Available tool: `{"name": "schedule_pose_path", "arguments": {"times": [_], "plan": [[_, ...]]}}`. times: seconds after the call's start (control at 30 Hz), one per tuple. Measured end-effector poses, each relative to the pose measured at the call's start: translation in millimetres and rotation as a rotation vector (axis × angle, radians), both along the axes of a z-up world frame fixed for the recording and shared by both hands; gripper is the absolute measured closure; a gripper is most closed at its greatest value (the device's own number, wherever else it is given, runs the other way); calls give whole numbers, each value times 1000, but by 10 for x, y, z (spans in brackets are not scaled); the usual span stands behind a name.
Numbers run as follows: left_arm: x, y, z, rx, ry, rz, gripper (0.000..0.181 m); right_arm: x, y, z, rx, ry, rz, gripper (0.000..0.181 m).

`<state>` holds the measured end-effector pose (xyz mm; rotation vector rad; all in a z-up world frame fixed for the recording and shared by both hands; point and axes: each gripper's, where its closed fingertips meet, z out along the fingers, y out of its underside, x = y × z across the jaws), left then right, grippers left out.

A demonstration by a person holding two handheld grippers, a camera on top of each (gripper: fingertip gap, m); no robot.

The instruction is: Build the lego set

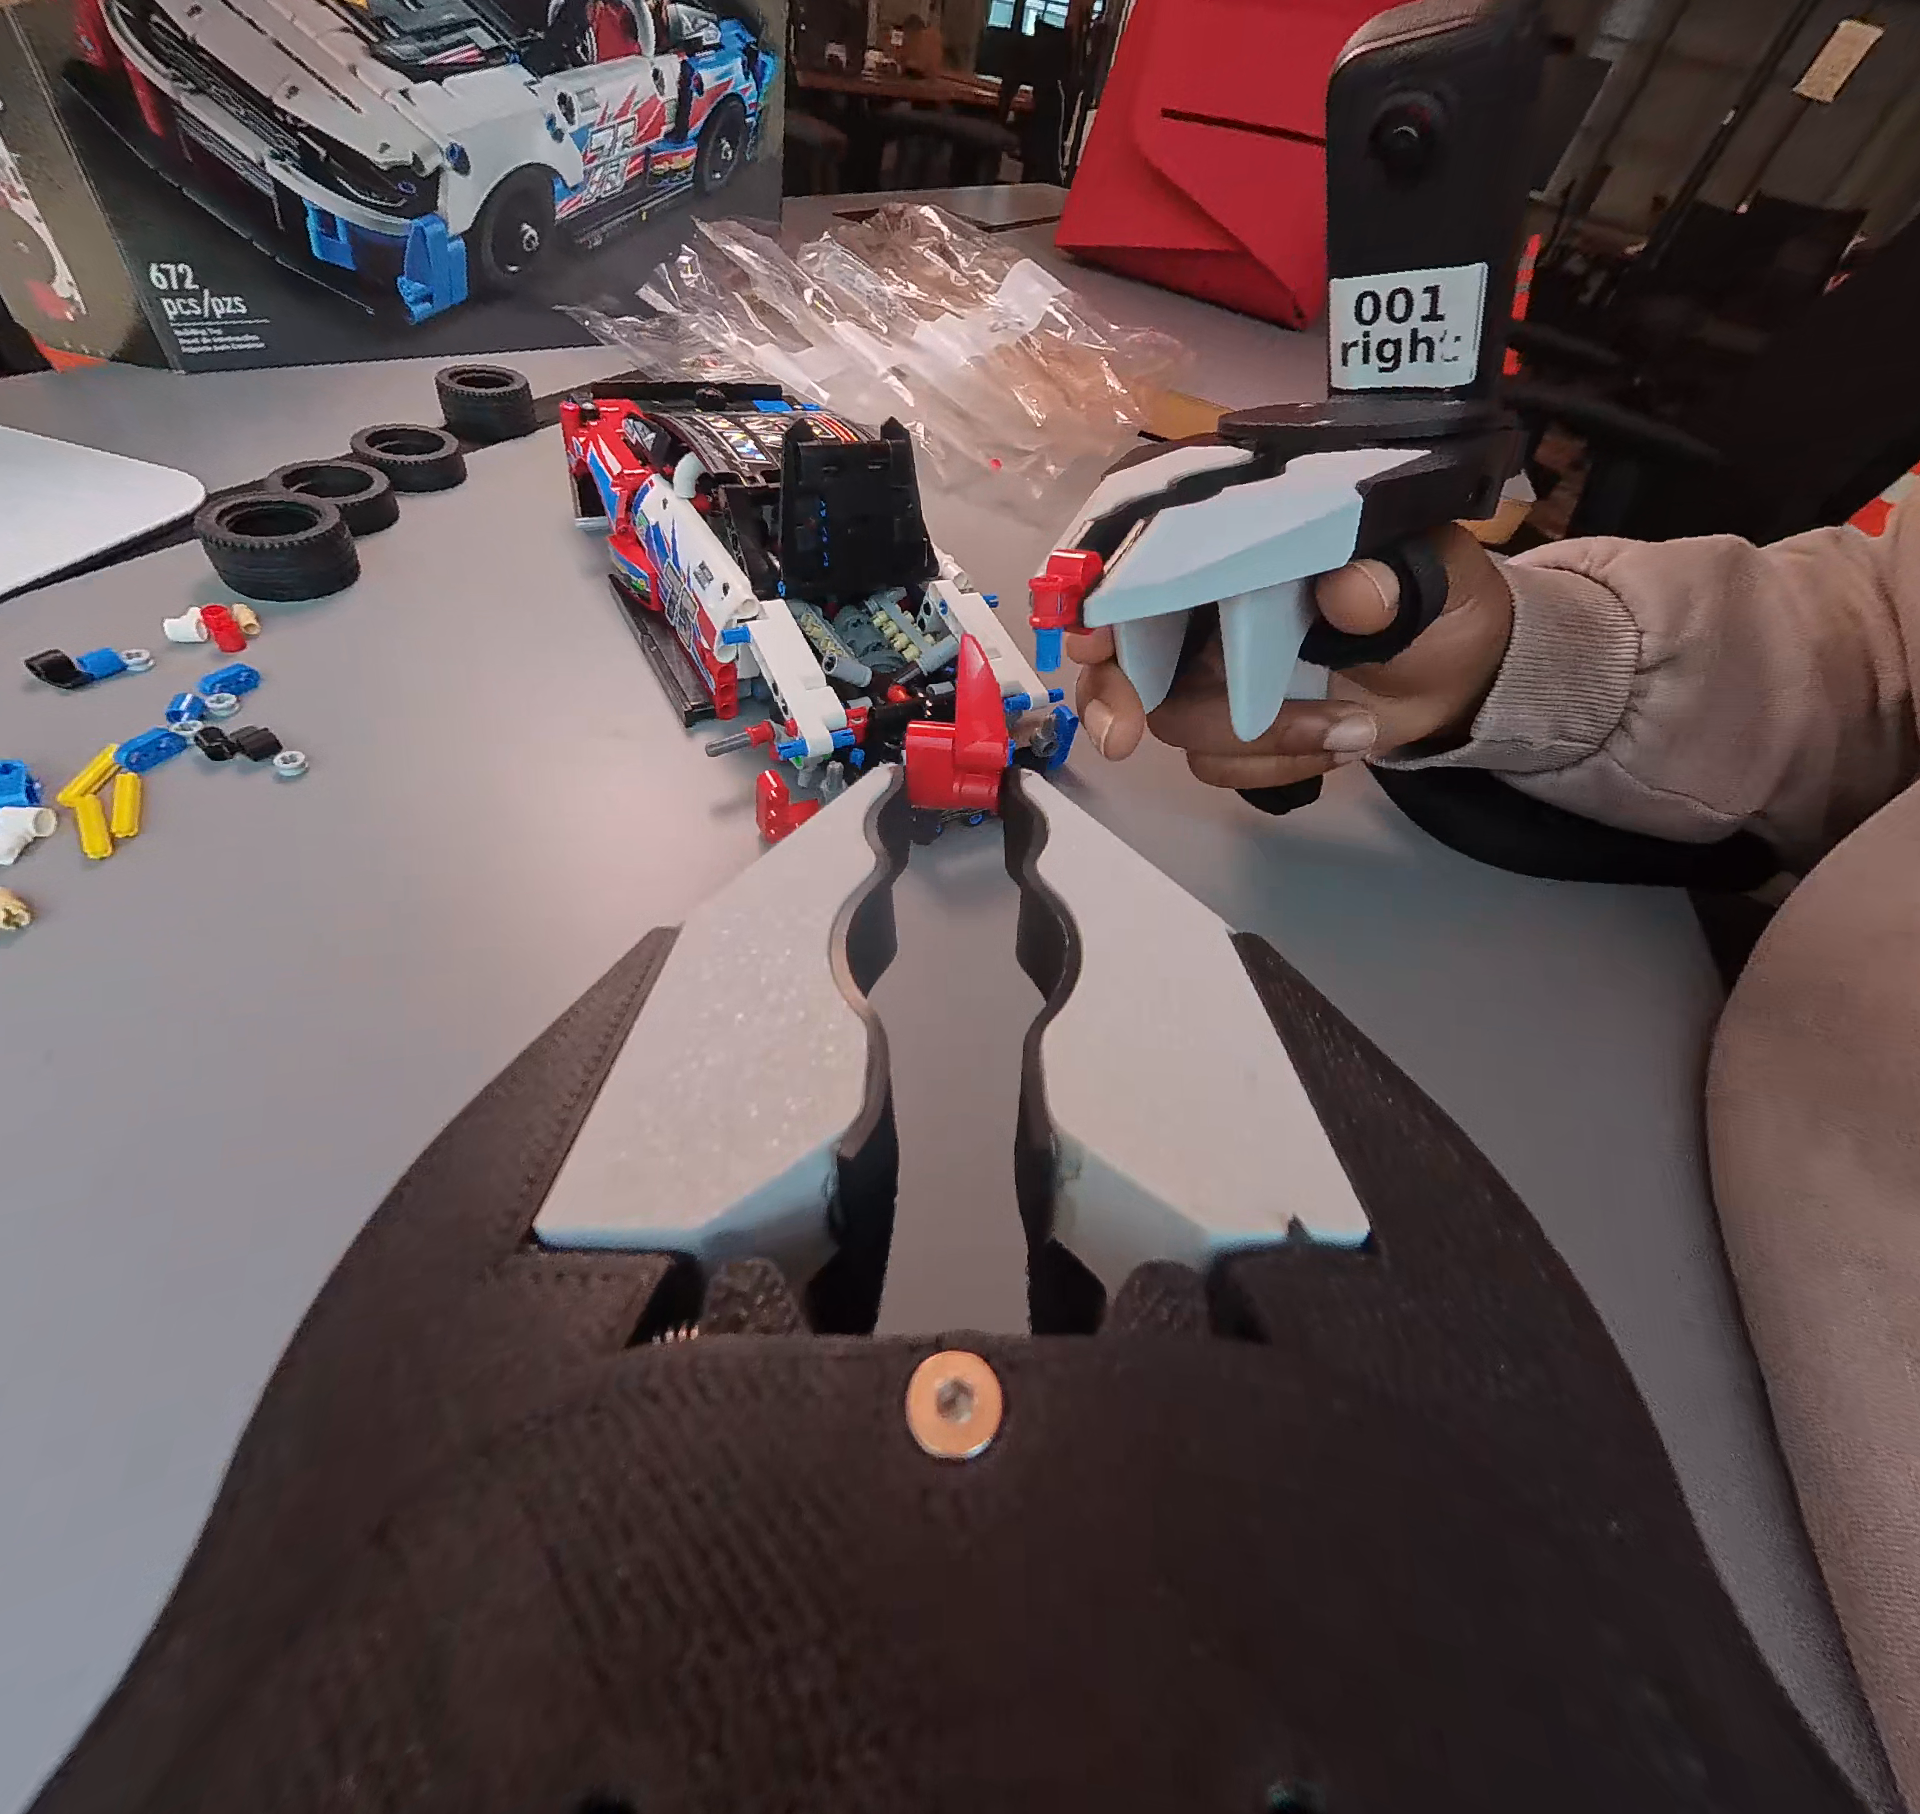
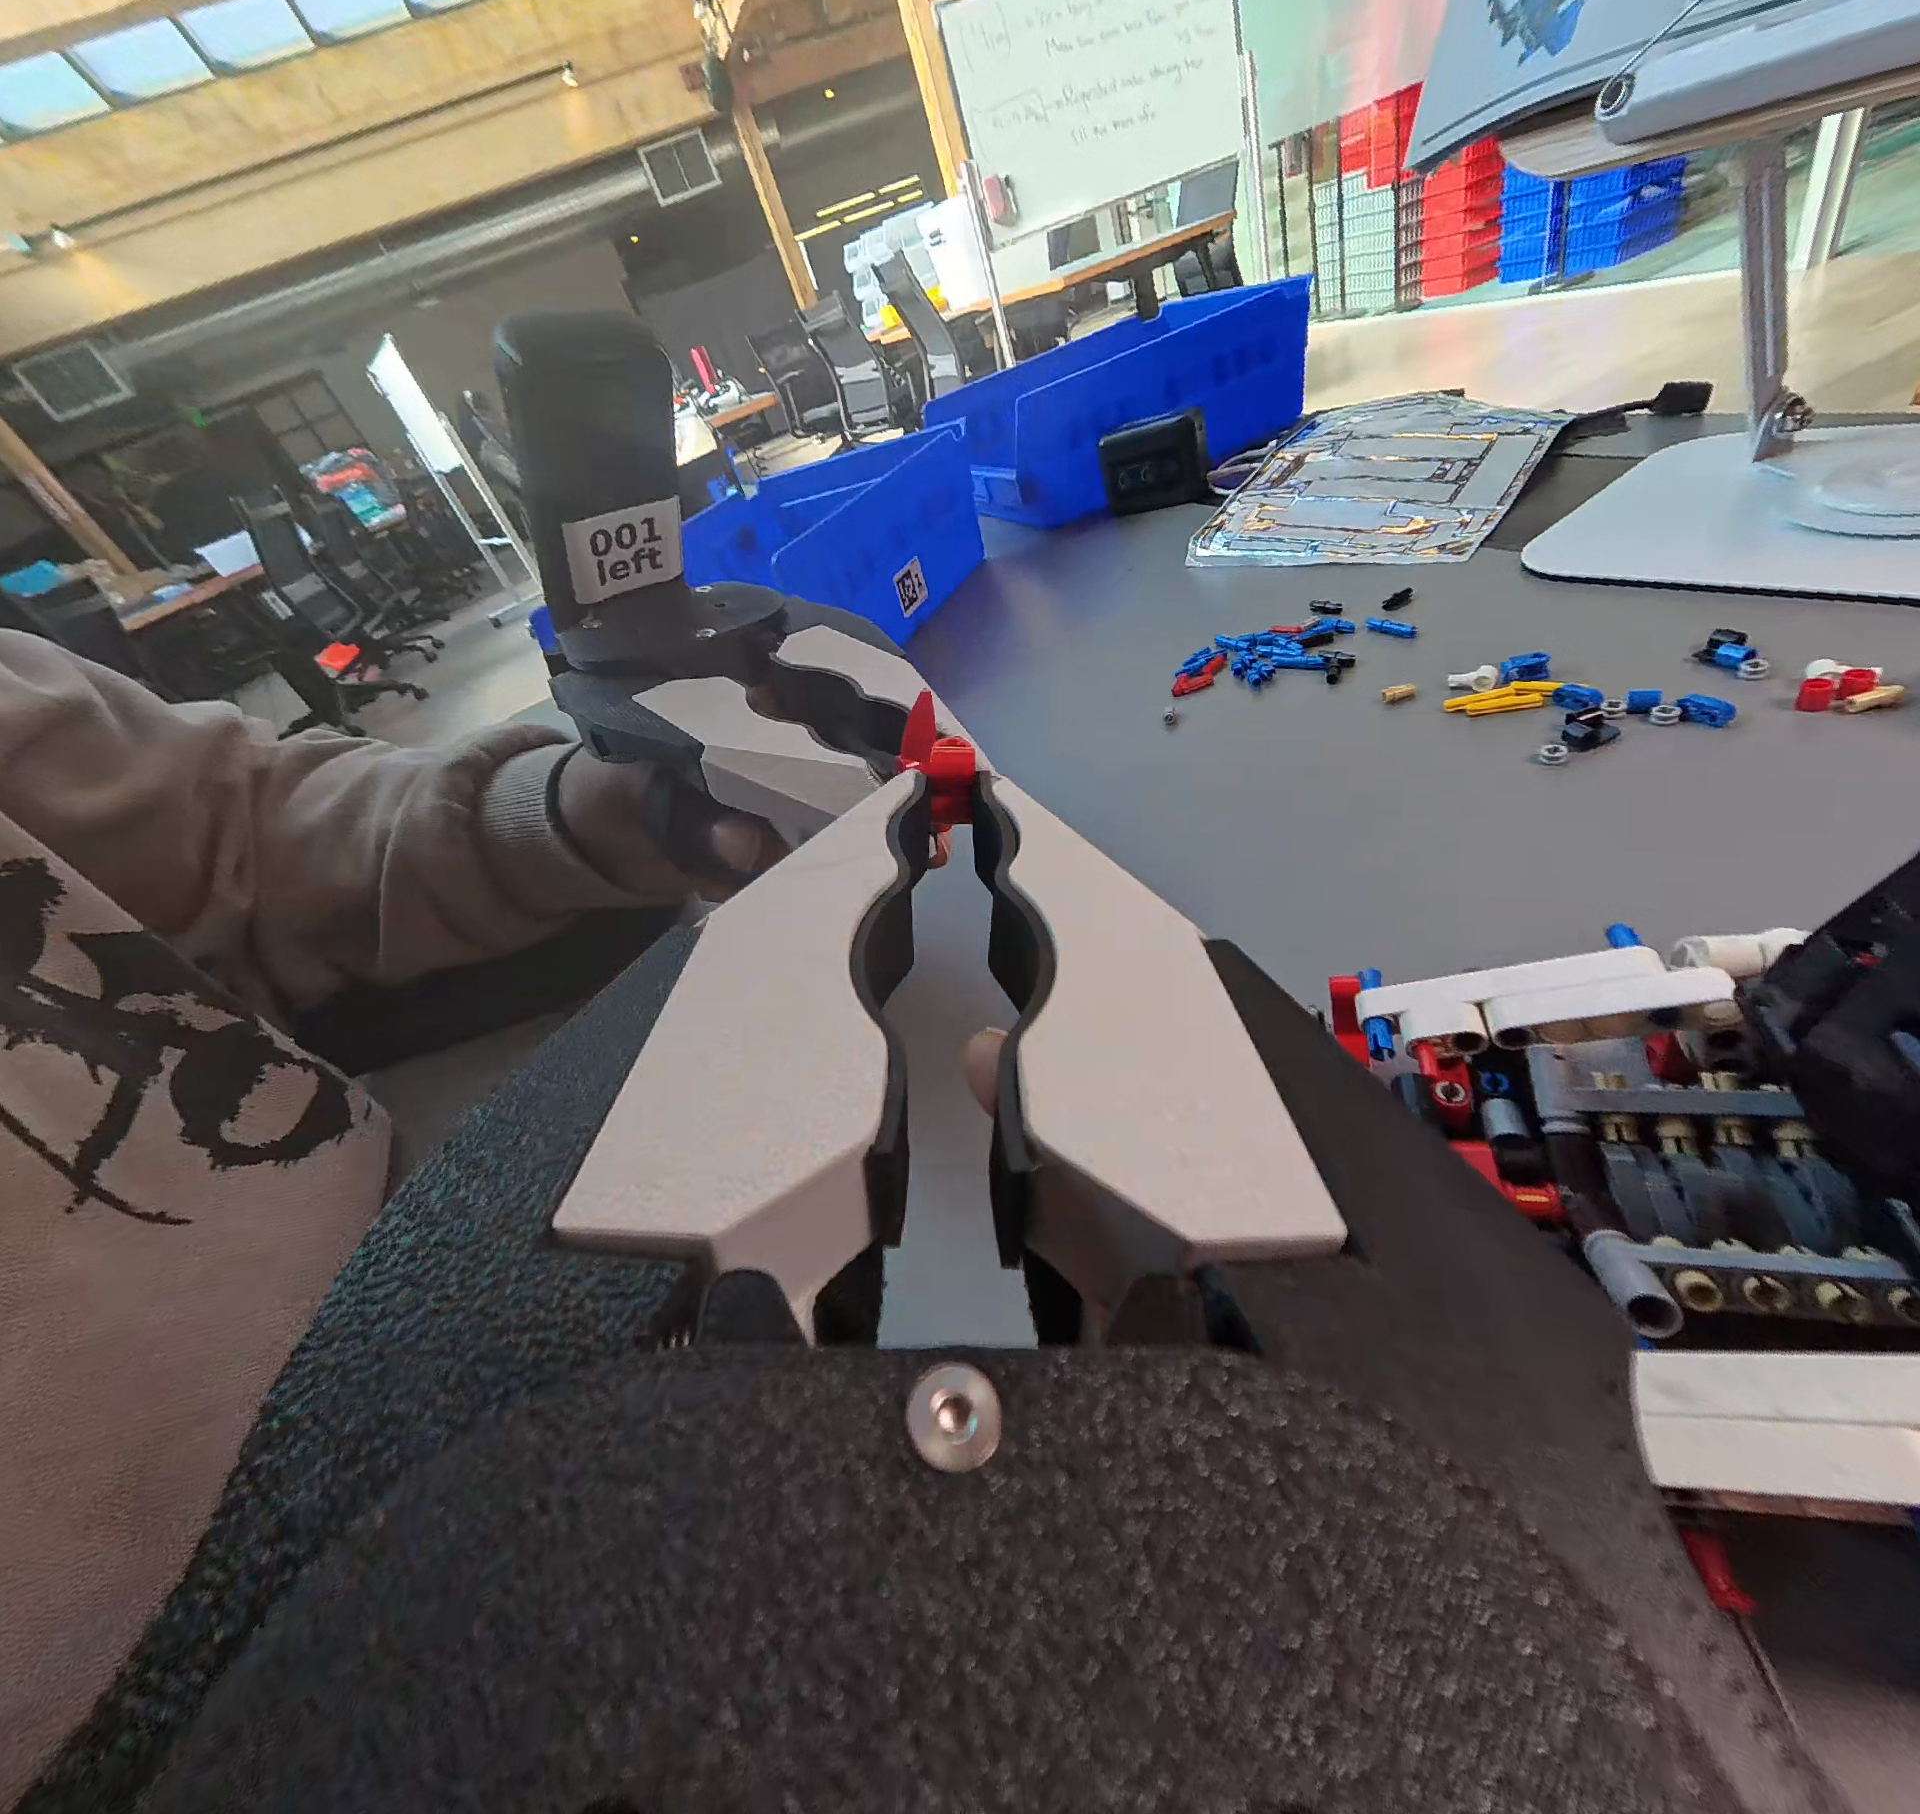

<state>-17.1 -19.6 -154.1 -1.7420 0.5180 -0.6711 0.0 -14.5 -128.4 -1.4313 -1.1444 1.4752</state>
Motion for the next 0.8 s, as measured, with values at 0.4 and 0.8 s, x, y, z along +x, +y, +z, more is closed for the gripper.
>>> {"name": "schedule_pose_path", "arguments": {"times": [0.4,0.8], "plan": [[106,-27,15,-6,-31,-9,166,-38,-36,-40,-54,-2,-13,177],[226,-153,120,-78,-213,-147,166,-6,-216,28,-69,30,128,177]]}}
